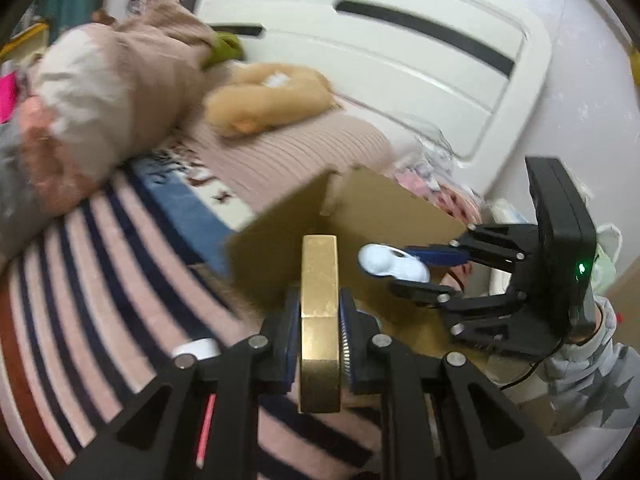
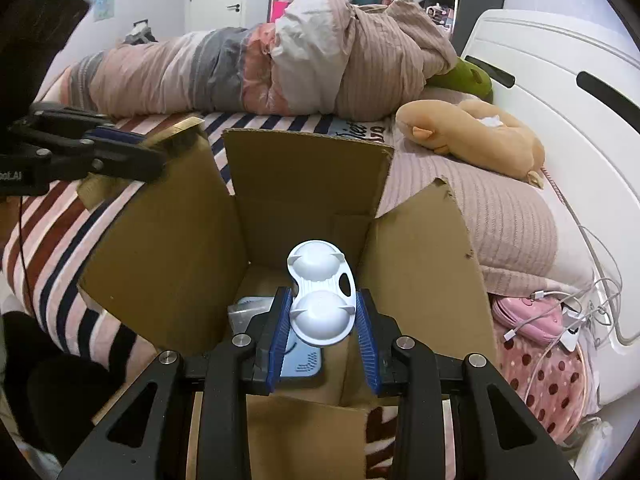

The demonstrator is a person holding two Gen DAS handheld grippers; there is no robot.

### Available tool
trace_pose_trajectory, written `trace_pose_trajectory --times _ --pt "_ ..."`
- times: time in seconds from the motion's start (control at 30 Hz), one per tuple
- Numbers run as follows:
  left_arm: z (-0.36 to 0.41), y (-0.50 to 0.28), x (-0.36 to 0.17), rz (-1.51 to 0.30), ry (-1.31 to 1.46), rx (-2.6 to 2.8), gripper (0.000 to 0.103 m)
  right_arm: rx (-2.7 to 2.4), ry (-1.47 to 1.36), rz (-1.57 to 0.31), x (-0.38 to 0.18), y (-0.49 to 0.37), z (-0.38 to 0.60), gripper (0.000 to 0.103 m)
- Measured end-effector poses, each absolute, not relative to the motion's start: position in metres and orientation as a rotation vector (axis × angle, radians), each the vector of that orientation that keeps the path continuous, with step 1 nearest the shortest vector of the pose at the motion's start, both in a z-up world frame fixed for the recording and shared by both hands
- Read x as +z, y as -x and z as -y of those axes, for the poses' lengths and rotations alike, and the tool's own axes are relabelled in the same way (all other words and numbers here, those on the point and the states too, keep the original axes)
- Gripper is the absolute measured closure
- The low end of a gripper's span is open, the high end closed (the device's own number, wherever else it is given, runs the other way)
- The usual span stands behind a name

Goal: Organize rigid objects
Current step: 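Lower the lens case into the box with the right gripper while the left gripper drops the gold tube in, then grasp the pink spray bottle with the right gripper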

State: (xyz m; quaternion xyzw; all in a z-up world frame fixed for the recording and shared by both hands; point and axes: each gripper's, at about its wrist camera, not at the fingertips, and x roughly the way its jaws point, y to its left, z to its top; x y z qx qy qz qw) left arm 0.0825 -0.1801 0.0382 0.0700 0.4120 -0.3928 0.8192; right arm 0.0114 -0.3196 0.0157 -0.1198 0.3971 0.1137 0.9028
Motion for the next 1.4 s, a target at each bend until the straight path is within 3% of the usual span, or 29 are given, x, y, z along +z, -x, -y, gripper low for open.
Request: trace_pose_trajectory --times 0.13,0.4,0.47,0.53,0.6,0.7,0.83,1.1,1.17,1.27,1.4 --pt "0.218 -0.091 0.017 -0.953 -0.227 -0.798 0.088 0.224 0.239 -0.847 0.008 -0.016 0.329 0.075" --pt "0.221 -0.090 0.018 -0.937 -0.263 -0.767 0.087 0.228 0.289 -0.867 -0.001 -0.017 0.325 0.074" --pt "0.218 -0.089 0.019 -0.941 -0.252 -0.760 0.081 0.232 0.274 -0.862 0.000 -0.015 0.325 0.070" --pt "0.217 -0.086 0.024 -0.924 -0.251 -0.750 0.060 0.231 0.271 -0.857 0.001 -0.013 0.326 0.070" --pt "0.210 -0.082 0.032 -0.892 -0.247 -0.738 0.047 0.228 0.271 -0.851 0.003 -0.011 0.326 0.070" --pt "0.189 -0.077 0.045 -0.853 -0.222 -0.713 0.042 0.236 0.257 -0.825 0.011 -0.006 0.324 0.070" --pt "0.132 -0.072 0.066 -0.771 -0.176 -0.608 0.025 0.307 0.215 -0.717 0.039 0.009 0.313 0.069" --pt "0.017 -0.065 0.046 -0.760 -0.149 -0.404 0.017 0.647 0.183 -0.631 0.068 0.035 0.216 0.060" --pt "-0.009 -0.066 0.026 -0.783 -0.133 -0.360 0.016 0.716 0.181 -0.670 0.057 0.035 0.182 0.058" --pt "-0.029 -0.066 -0.006 -0.815 -0.095 -0.355 0.016 0.763 0.184 -0.753 0.029 0.029 0.142 0.044" --pt "-0.047 -0.074 -0.052 -0.845 -0.027 -0.380 0.016 0.713 0.192 -0.895 -0.019 0.010 0.113 0.042"
